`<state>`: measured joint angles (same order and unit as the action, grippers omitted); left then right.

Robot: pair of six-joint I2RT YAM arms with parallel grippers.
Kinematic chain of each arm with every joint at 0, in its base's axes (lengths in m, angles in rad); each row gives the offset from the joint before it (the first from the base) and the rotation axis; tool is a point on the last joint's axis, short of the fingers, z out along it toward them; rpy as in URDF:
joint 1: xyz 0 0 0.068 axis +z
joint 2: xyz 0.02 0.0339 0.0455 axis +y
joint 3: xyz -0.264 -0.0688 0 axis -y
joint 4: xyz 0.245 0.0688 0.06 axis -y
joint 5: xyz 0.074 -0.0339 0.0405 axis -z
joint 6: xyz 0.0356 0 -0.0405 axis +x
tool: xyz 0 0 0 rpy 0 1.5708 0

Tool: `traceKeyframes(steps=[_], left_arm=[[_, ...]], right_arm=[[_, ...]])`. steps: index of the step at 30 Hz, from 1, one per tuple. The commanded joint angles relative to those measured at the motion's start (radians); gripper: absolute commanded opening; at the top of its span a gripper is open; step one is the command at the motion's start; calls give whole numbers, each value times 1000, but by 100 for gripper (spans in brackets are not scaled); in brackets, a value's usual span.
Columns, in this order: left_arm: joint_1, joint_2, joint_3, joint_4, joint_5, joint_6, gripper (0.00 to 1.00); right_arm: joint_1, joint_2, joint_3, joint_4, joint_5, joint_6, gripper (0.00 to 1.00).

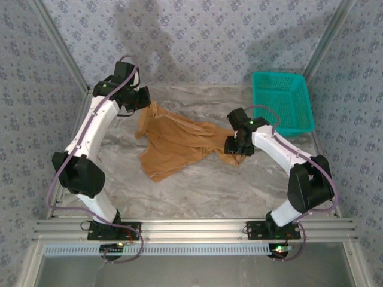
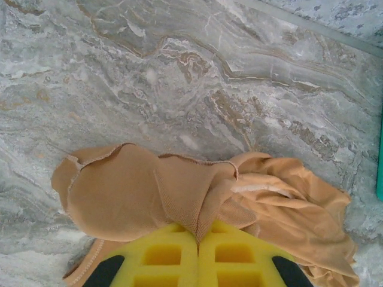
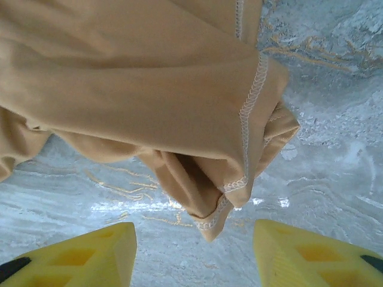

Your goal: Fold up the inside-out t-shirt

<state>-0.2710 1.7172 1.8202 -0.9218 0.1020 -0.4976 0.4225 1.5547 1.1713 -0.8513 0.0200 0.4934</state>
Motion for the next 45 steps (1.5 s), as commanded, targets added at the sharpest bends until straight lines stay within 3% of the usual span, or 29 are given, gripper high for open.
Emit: traceKeyframes(steps=[1, 7, 14, 16, 18, 19, 23, 29, 32, 38, 45], left_arm=[[-2, -4, -14, 15, 18, 7, 0], [-2, -4, -24, 17, 18, 10, 0], [-2, -4, -25, 17, 22, 10, 0], [-2, -4, -25, 16, 21, 11, 0], [-1, -4, -24, 11, 19, 13, 0], [0, -5, -20, 6, 18, 15, 0], [14, -14, 41, -31, 20, 28, 0], [53, -102, 172, -31, -61, 39, 0], [63, -179, 179, 14, -76, 75, 0], [135, -333, 217, 84, 14, 58, 0], [165, -439, 368, 109, 36, 44, 0]], right_arm=[[-41, 7, -59, 70, -28, 45, 57], [-139, 29, -154, 203, -146, 43, 51], [-148, 98, -156, 245, -170, 50, 42], [-148, 119, -150, 273, -171, 49, 27], [-151, 131, -136, 260, -159, 47, 5], [-152, 129, -125, 255, -148, 43, 0], [-155, 55, -11, 110, -58, 10, 0], [-140, -76, 336, -106, 96, -53, 0], [-125, -113, 470, -143, 86, -83, 0], [-60, -210, 668, -151, 23, -92, 0], [25, -421, 678, -29, -13, -68, 0]])
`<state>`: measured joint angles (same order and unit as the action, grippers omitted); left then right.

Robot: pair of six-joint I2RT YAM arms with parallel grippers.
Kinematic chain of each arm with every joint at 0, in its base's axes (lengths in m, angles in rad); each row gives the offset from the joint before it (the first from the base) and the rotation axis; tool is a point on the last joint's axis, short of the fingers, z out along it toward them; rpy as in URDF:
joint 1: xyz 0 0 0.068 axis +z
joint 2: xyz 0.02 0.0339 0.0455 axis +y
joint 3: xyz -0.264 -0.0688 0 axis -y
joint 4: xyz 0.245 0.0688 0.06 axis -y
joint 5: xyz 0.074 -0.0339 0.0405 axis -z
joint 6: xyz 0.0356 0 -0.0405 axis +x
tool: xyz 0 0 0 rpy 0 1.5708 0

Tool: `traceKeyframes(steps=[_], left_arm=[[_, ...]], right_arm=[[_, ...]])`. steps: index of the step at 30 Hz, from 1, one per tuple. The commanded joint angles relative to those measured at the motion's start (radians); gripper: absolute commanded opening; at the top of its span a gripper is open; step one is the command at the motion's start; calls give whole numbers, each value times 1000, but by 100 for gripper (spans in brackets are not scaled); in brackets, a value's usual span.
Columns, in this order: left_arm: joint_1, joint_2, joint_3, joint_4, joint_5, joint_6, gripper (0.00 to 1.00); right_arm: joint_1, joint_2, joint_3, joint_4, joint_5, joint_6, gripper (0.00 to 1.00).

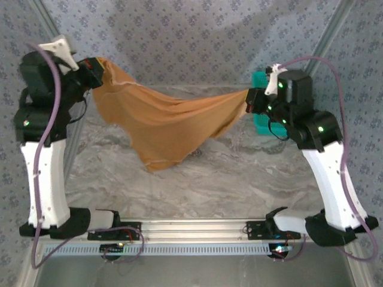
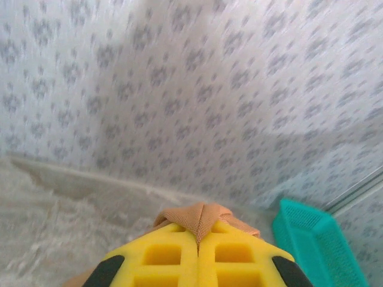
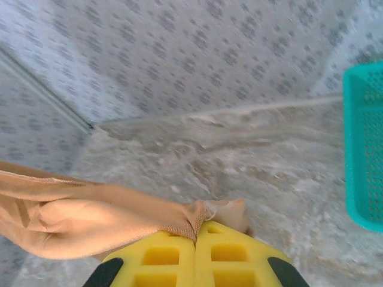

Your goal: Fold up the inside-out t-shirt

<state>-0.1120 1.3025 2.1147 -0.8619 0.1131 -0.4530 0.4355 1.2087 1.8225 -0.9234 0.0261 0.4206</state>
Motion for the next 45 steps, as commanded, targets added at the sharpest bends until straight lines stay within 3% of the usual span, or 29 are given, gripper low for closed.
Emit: traceKeyframes(steps=[1, 6, 13, 17, 24, 25, 27, 28, 30, 34, 36, 38, 42, 45], left_arm=[[6, -25, 113, 39, 25, 1, 0], [7, 19, 285, 10, 40, 5, 0], [7, 187, 288, 38, 75, 28, 0], [7, 419, 368, 16, 88, 72, 0], [11, 960, 756, -135, 84, 63, 0], [10, 1017, 769, -136, 59, 55, 6], [10, 1094, 769, -154, 6, 37, 29], [11, 1122, 768, -182, -24, 25, 35], [15, 1150, 767, -243, -76, 22, 40], [13, 1131, 750, -404, -185, 40, 38], [5, 1085, 696, -486, -216, 41, 34], [-20, 986, 506, -502, -239, 46, 30], [-80, 618, -223, -144, -172, 33, 34], [-42, 417, -577, 30, -82, -46, 35]], right_arm=[[17, -93, 32, 40, -21, 9, 0], [32, -158, 54, 50, -11, 23, 0], [27, -87, 8, 49, 69, -39, 0], [-10, -5, -57, 100, 111, -61, 0], [-106, 190, -245, 228, 70, -25, 0], [-115, 230, -265, 238, 60, -15, 11], [-128, 321, -272, 225, 34, 0, 39], [-132, 362, -267, 207, 29, 9, 45], [-131, 410, -273, 183, 6, 29, 51], [-100, 413, -365, 187, -50, 68, 53], [-62, 388, -445, 210, -94, 85, 51], [-1, 353, -545, 249, -141, 107, 48], [145, 304, -736, 314, -199, 137, 46], [261, 322, -785, 304, -165, 153, 46]])
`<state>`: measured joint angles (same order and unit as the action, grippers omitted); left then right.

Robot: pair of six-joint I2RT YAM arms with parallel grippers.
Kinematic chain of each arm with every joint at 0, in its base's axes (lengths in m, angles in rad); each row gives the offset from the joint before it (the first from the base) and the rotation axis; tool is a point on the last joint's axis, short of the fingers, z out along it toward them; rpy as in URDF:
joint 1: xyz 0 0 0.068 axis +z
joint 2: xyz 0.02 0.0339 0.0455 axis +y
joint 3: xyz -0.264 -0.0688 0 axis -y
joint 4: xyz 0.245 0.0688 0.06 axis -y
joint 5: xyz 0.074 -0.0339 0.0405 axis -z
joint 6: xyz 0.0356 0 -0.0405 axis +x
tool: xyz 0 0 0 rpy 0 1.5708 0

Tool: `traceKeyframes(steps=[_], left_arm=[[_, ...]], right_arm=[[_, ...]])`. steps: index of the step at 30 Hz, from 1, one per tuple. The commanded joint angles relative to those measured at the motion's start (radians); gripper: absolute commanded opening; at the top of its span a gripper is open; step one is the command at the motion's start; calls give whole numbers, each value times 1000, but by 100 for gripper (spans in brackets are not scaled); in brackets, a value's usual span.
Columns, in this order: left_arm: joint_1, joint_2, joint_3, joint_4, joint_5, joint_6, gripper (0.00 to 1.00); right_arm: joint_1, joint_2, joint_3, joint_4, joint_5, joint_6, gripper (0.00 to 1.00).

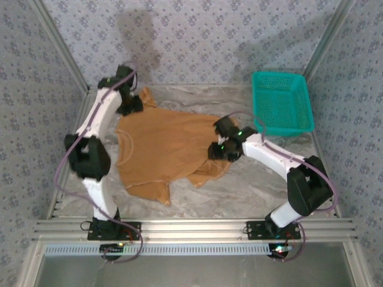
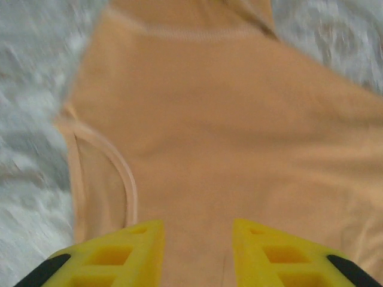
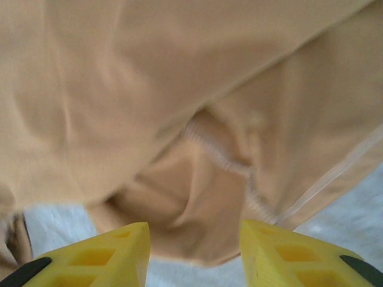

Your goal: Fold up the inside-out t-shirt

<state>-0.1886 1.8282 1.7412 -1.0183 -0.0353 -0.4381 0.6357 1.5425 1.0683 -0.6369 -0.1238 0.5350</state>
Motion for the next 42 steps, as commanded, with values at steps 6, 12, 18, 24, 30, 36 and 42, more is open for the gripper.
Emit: traceKeyframes(steps=[6, 12, 18, 24, 30, 36, 42], left_arm=[[67, -366, -637, 397, 205, -152, 35], [82, -383, -873, 533, 281, -216, 35], [232, -251, -910, 623, 299, -225, 33], [296, -84, -755, 573, 238, -193, 31], [275, 31, -569, 515, 199, -185, 28], [267, 29, -392, 408, 123, -138, 29], [221, 62, -241, 324, 76, -107, 29]], right_arm=[[237, 74, -10, 32, 81, 57, 46], [278, 241, 43, 66, 72, 60, 43], [263, 350, -9, 45, 81, 60, 16], [230, 269, -237, 22, 102, 125, 0], [237, 160, -384, -3, 89, 197, 0], [237, 94, -388, -107, 137, 187, 0], [242, 0, -341, -235, 197, 185, 0]])
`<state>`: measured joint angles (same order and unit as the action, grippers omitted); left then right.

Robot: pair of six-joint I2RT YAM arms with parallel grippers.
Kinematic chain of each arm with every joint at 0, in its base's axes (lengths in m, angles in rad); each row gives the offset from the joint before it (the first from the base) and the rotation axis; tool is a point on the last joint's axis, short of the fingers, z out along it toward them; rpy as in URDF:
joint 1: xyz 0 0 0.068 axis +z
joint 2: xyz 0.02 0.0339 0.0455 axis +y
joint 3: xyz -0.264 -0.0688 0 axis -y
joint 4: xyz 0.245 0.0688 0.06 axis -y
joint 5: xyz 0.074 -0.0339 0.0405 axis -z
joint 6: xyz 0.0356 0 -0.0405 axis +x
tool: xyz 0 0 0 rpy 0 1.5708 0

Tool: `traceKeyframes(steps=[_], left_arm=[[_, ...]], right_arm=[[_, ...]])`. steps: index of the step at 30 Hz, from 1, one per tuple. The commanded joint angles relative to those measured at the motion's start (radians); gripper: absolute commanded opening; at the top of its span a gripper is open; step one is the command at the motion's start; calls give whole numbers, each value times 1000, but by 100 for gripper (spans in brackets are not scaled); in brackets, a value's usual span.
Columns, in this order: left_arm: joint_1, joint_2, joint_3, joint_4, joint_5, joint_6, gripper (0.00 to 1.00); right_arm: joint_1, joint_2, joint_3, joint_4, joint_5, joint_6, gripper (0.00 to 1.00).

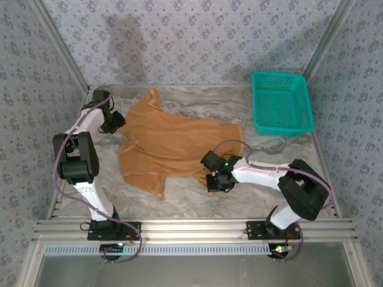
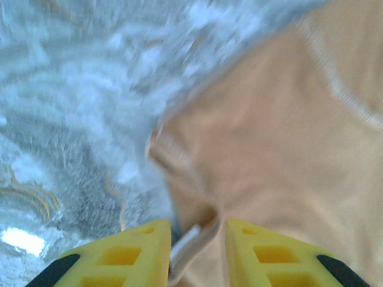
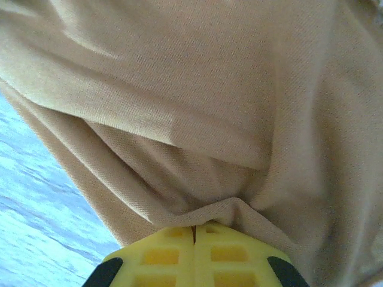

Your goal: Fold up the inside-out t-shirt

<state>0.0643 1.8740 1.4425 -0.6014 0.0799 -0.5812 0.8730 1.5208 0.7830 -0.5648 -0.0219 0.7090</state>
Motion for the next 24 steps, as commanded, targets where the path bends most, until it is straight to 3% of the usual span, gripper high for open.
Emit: traceKeyframes(steps=[1, 3, 6, 9, 11, 14, 19, 24], left_arm=[[-50, 17, 67, -115, -50, 40, 29], [-83, -13, 37, -115, -69, 34, 29], [-126, -124, -90, -83, -65, 5, 29], [-179, -265, -256, -11, -44, -21, 31], [-222, -343, -363, 33, -6, -47, 33], [-284, -404, -520, 117, 99, -103, 33], [-334, -413, -671, 199, 131, -142, 34], [-306, -295, -629, 218, 97, -108, 34]], right_arm=[[17, -3, -28, -325, 95, 11, 0], [36, -47, 50, -346, 83, 2, 0], [38, -90, 189, -323, 34, -14, 12], [-23, -69, 305, -234, -17, -58, 27], [-76, -6, 393, -166, -63, -89, 32], [-154, 177, 587, -148, -89, -180, 32], [-270, 519, 883, -211, -180, -262, 28], [-337, 647, 923, -214, -201, -266, 27]])
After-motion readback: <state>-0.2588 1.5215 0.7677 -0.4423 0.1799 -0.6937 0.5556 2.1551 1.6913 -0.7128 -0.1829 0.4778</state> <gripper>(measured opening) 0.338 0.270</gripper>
